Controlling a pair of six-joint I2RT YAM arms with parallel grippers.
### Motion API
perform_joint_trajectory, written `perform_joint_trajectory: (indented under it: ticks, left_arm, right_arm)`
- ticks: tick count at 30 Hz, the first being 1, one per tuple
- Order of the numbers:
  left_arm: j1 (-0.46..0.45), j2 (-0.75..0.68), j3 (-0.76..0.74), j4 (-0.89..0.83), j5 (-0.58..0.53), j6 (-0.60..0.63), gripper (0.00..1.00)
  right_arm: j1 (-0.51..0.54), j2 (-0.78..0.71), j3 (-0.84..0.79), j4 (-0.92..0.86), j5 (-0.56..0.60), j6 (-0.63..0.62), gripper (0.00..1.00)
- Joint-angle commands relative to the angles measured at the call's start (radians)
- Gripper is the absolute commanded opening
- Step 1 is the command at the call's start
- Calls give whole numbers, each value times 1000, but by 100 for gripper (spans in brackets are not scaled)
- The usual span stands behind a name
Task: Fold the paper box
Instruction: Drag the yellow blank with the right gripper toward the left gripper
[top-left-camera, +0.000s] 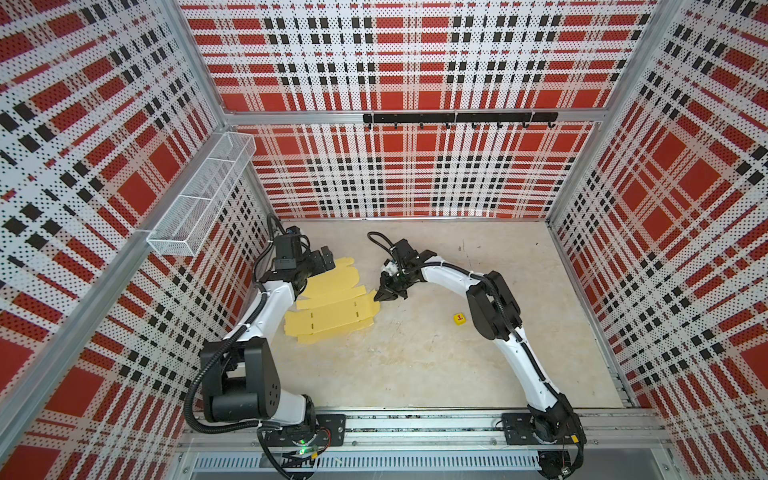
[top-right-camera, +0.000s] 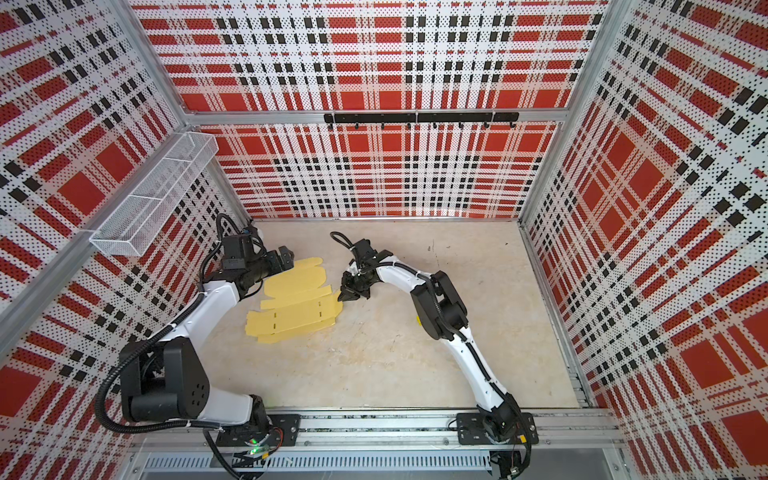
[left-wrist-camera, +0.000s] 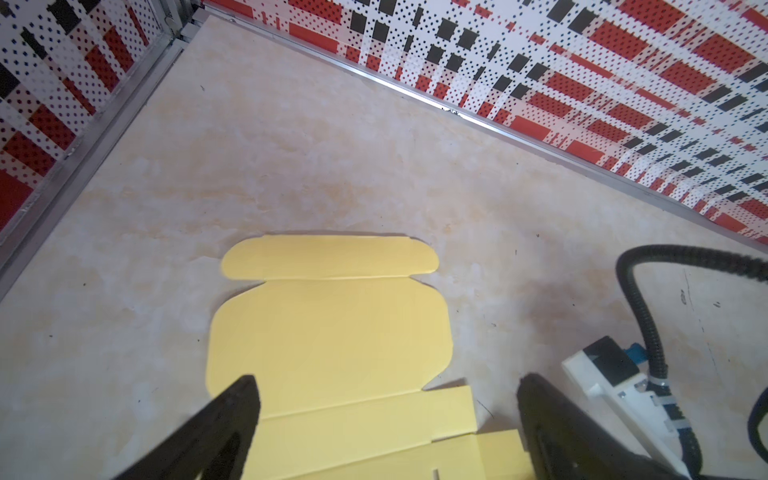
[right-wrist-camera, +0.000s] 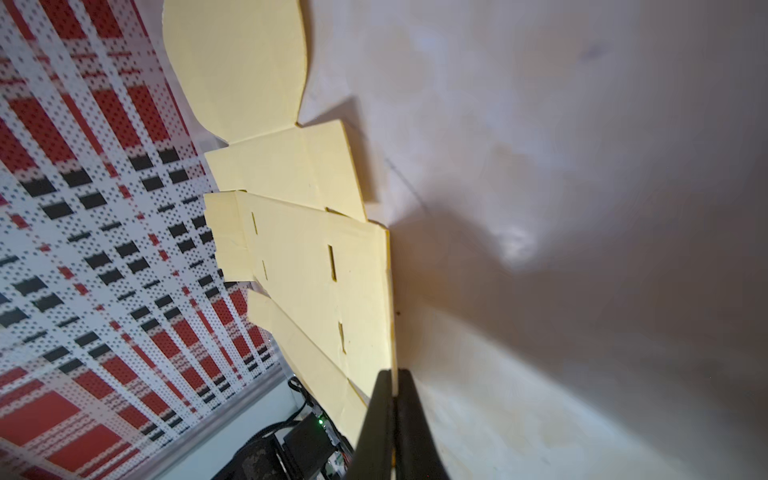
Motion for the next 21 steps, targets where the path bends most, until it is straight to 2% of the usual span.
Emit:
perform_joint_trajectory:
  ticks: [1, 5, 12, 21]
  left_arm:
    - [7, -37, 1, 20, 22, -27, 99]
    - [-3, -42, -13, 39, 60, -50, 99]
    - [-39, -48, -14, 51, 98, -87, 100]
    - [-60, -66, -128, 127, 109, -238, 100]
  right_arm:
    - [-40, -88, -109, 131, 86, 130, 1]
    - [-79, -179, -234, 194, 165, 178, 2]
    - [-134, -342, -529, 415, 288, 345, 3]
    - [-136, -486, -824, 631, 448, 607, 1]
